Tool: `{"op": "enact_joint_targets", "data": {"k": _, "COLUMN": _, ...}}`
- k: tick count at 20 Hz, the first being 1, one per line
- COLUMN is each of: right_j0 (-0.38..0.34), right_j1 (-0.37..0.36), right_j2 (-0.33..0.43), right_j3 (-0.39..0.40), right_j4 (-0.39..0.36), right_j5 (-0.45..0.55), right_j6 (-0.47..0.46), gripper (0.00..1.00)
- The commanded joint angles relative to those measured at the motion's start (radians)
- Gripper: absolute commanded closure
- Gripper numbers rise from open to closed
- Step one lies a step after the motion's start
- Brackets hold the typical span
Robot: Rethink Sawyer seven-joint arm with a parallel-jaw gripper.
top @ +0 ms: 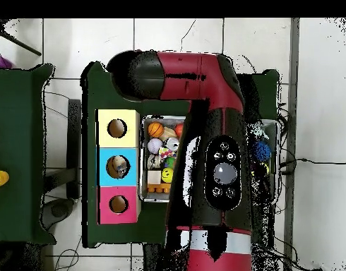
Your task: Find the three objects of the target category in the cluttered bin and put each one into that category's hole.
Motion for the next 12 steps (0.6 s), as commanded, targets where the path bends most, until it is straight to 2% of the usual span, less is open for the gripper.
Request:
{"op": "enact_joint_targets", "data": {"k": 1, "right_j0": -0.013, "right_j1": 0.010, "right_j2": 0.011, "right_j3": 0.133, "right_j4": 0.015, "right_j5": 0.076, "right_j6": 0.056, "gripper": 1.00}}
{"op": "enact_joint_targets", "data": {"k": 12, "right_j0": -0.009, "right_j1": 0.011, "right_j2": 0.007, "right_j3": 0.129, "right_j4": 0.014, "right_j5": 0.081, "right_j6": 0.062, "gripper": 1.00}}
